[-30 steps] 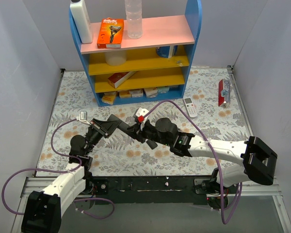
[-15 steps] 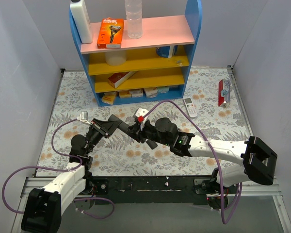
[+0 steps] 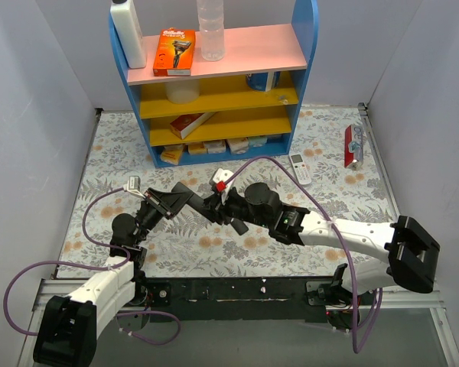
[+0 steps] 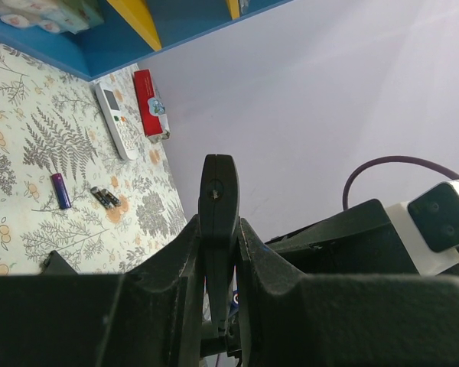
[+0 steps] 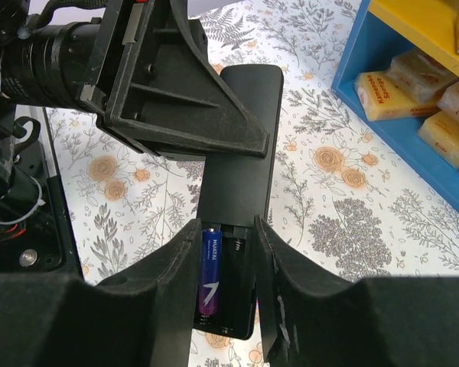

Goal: Load the batteries into the remote control
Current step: Load the battery into the remote control.

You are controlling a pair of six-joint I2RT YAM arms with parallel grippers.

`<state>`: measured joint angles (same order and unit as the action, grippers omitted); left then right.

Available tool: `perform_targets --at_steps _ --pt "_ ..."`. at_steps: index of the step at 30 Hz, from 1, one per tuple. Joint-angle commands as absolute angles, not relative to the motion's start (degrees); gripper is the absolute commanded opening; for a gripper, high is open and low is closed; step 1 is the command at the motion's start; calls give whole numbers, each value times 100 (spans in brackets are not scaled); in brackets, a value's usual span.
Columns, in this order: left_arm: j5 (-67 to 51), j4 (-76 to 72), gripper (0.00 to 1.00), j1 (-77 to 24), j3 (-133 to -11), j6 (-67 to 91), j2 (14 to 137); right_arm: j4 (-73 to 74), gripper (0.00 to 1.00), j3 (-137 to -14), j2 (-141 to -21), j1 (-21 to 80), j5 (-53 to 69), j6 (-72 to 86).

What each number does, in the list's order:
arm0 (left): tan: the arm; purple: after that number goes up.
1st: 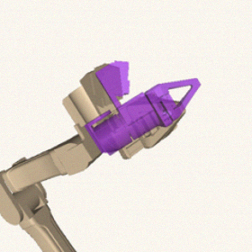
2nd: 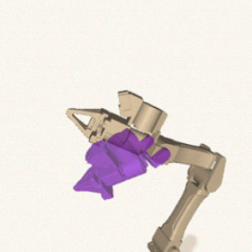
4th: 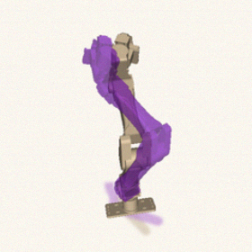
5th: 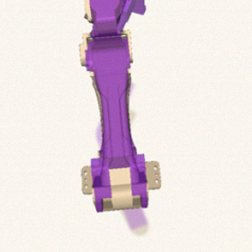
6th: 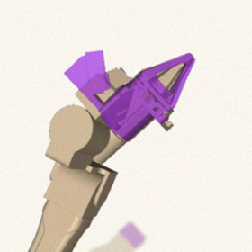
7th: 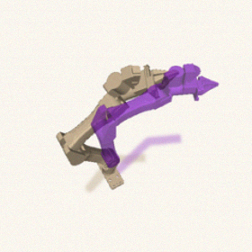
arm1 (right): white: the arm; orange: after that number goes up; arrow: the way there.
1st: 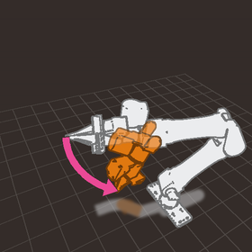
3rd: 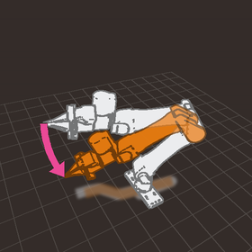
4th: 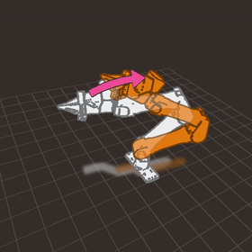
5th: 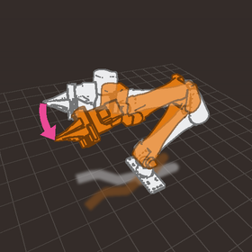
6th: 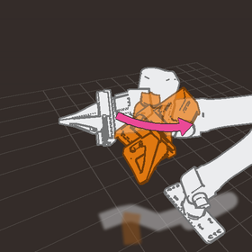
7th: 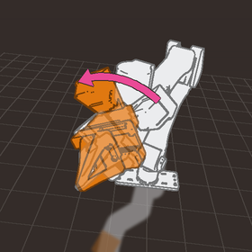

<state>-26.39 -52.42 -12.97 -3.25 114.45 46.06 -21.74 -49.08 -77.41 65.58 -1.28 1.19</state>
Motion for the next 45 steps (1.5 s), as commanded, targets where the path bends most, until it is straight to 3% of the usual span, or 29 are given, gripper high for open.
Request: perform_targets --at_steps 1,12,21,29,45 --pt "-2742 -5397 0 -1327 -308 11479 4553 -2004 41 -5229 -7410 6530 -158 35" --pt "-2742 -5361 0 -1327 -334 11496 4570 -960 49 -5668 -7382 6539 -105 18" --pt "-2760 -5098 0 -1327 -448 11443 4509 403 36 -6564 -7752 6530 -448 18" --pt "-2733 -4676 0 -1327 -606 11277 4412 1449 36 -7356 -8244 6530 -167 88" --pt "-2742 -4614 0 -1327 -668 11241 4447 1696 36 -7673 -8604 6557 -44 105"
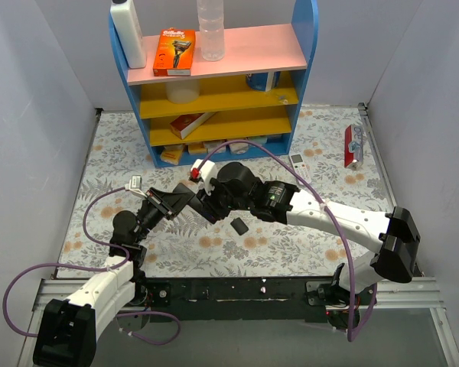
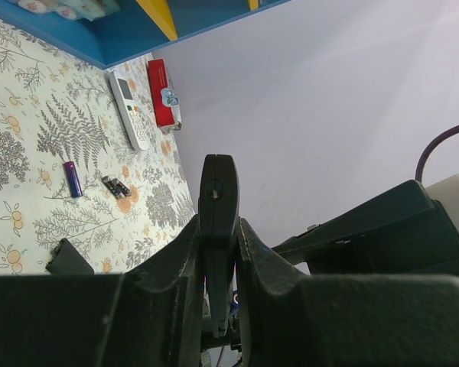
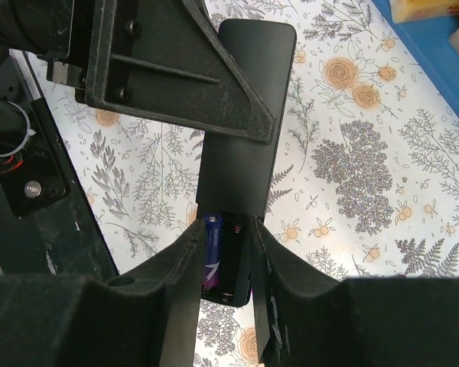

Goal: Load the batteries into the remote control
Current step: Load the battery into the remote control.

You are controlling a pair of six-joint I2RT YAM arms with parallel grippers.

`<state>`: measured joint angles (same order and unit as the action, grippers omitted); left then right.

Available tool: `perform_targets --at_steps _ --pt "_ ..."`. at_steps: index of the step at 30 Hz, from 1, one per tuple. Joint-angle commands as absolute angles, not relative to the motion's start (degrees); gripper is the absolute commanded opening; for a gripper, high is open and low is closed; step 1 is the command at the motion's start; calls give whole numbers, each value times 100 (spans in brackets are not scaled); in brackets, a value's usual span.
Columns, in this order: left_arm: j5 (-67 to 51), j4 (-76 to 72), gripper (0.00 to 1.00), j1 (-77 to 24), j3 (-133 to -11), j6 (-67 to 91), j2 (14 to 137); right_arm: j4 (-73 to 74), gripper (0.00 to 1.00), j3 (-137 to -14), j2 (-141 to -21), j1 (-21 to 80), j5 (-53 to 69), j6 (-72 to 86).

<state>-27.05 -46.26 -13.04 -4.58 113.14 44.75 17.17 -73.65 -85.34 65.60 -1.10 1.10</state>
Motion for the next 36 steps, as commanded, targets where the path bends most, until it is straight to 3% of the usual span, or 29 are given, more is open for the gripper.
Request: perform_targets --at_steps 1,22,28,36 --pt "-2751 -4614 0 -1327 -668 11250 4456 1696 36 -7682 -8596 6557 -44 105" --pt "-2768 -4676 0 -1327 -650 11276 4439 1626 20 -7726 -8780 6574 193 79" --pt "-2760 -4702 0 -1327 -659 11311 4438 1608 19 -7664 -8745 6574 202 79" --pt "-2751 -4711 0 -1327 -650 11347 4430 1512 28 -7629 -8657 6574 176 88"
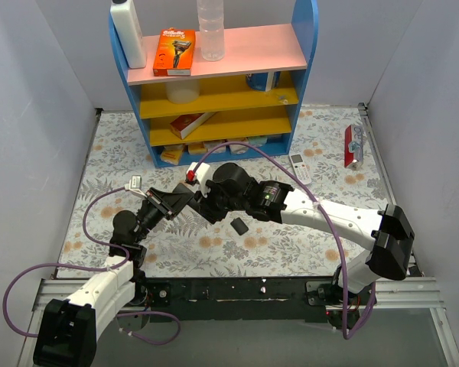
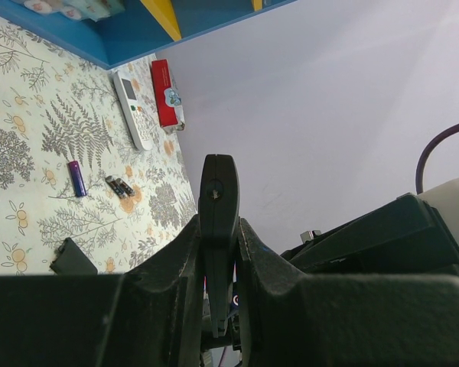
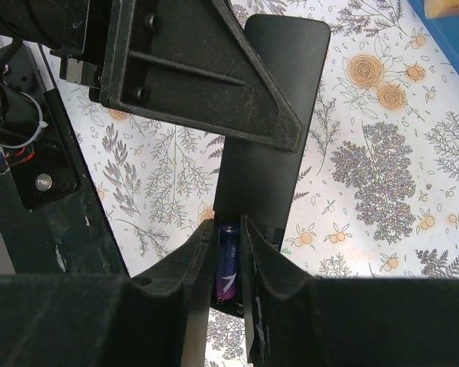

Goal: Load the batteries into the remote control
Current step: Load the battery into the remote control.

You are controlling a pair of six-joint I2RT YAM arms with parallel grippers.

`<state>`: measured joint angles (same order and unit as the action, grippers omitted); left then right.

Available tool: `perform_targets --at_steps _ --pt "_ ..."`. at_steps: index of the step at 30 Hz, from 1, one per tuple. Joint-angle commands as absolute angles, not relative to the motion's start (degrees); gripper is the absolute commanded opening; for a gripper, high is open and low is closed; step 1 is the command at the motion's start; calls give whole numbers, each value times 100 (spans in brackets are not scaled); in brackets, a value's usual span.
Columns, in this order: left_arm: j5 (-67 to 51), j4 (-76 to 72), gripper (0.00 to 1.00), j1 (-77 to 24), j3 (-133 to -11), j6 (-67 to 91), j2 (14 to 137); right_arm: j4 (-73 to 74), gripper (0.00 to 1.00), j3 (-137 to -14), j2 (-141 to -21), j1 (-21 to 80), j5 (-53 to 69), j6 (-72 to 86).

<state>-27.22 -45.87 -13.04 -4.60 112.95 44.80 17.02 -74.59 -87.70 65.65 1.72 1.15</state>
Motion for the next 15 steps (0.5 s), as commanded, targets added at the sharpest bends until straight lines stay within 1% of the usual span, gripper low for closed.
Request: perform_targets --at_steps 1,15 --pt "-2751 -4720 0 -1327 -650 11355 4421 1503 28 -7603 -8649 6574 167 105" --pt "-2760 -4711 0 -1327 -650 11382 4421 1187 28 -7418 -8350 6574 79 167"
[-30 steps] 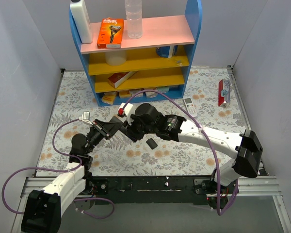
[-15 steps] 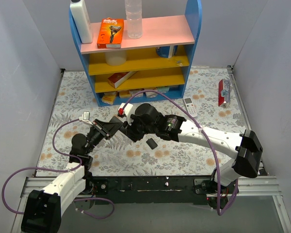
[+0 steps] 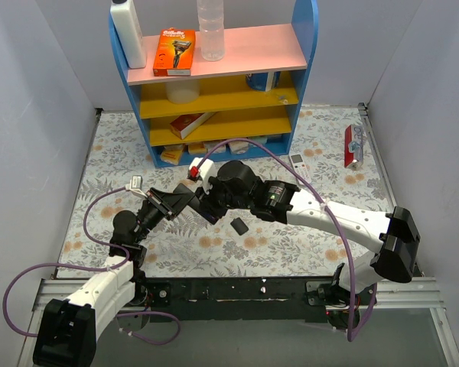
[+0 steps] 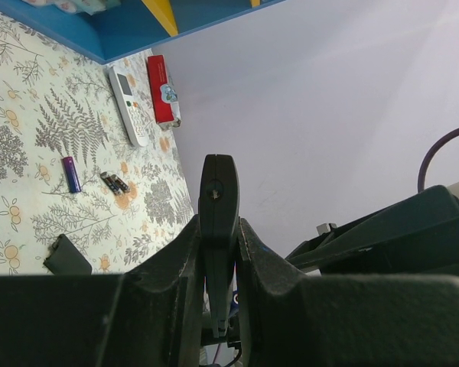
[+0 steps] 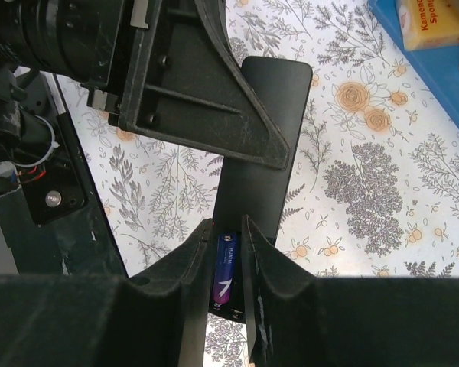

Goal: Load the batteries into the remote control
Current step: Load the battery into the remote control.

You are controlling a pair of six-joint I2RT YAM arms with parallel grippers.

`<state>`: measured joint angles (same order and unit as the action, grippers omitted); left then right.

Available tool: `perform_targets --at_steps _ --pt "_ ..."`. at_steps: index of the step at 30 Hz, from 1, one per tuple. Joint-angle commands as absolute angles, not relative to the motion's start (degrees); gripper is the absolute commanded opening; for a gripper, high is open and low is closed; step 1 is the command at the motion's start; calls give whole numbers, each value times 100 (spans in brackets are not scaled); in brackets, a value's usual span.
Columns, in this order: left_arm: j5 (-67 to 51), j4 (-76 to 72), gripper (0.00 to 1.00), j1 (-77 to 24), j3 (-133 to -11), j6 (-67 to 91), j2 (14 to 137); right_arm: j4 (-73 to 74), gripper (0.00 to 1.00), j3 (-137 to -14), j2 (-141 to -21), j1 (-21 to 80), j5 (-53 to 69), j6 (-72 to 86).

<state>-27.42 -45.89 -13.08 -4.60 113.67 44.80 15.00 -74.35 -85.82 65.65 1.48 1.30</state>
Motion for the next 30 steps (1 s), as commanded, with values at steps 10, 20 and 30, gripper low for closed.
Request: perform_targets --at_steps 10,20,30 --pt "-2769 -4685 0 -1327 -694 11382 4421 1274 24 -7418 -8420 6574 18 167" --pt "-2768 -4685 0 -1327 -729 11391 4438 1345 21 -7392 -8525 6574 26 158" --pt "-2751 -4755 0 -1327 -721 11452 4439 1310 20 -7304 -8525 6574 44 184"
